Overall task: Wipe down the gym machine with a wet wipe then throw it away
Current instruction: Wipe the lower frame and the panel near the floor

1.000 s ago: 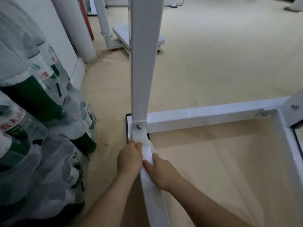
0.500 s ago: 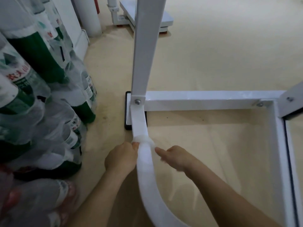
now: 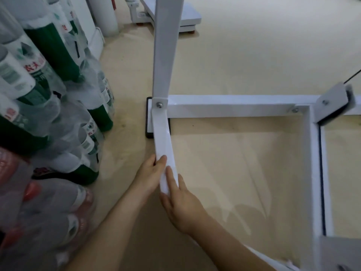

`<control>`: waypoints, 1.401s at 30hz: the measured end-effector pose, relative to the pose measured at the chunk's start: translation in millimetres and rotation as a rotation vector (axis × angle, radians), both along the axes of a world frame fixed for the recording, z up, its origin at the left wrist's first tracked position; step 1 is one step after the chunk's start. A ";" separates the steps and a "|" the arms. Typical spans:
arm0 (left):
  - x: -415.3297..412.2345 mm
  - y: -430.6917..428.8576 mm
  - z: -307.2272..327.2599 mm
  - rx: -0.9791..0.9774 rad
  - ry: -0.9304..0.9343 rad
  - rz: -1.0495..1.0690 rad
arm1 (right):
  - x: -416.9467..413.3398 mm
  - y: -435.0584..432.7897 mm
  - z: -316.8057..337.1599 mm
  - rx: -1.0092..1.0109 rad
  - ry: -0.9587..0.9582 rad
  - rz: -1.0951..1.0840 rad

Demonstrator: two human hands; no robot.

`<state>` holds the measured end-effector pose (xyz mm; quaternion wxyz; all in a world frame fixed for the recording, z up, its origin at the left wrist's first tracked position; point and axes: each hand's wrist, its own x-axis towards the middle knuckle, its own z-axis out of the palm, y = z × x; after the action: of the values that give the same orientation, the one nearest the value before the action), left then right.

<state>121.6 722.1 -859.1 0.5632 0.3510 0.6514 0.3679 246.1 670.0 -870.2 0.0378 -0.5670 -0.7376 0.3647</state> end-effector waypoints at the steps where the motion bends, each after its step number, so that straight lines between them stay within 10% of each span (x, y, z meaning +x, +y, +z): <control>1: 5.0 -3.6 -2.1 0.044 0.107 -0.055 | 1.5 -10.5 -2.7 0.010 0.005 -0.009; 13: 19.2 -61.9 -29.1 0.001 0.364 -0.091 | 44.1 -69.6 26.5 0.091 0.050 -0.093; 32: 74.4 -148.4 -7.6 -0.296 0.317 -0.425 | 181.2 -144.0 50.5 0.013 -0.729 0.033; 35: 83.2 -155.2 22.3 0.012 1.028 -0.660 | 183.6 -156.1 41.1 0.100 -0.635 0.020; 38: 121.7 -167.0 34.2 0.506 0.944 -0.818 | 160.4 -166.8 33.0 0.195 -0.457 0.021; 42: 142.4 -160.6 7.9 0.661 1.165 -1.336 | 168.1 -179.6 39.2 0.196 -0.509 0.150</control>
<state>264.0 561.6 -851.2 0.1154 0.9218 0.3569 -0.0981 414.2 490.4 -831.0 -0.1210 -0.5779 -0.7950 0.1391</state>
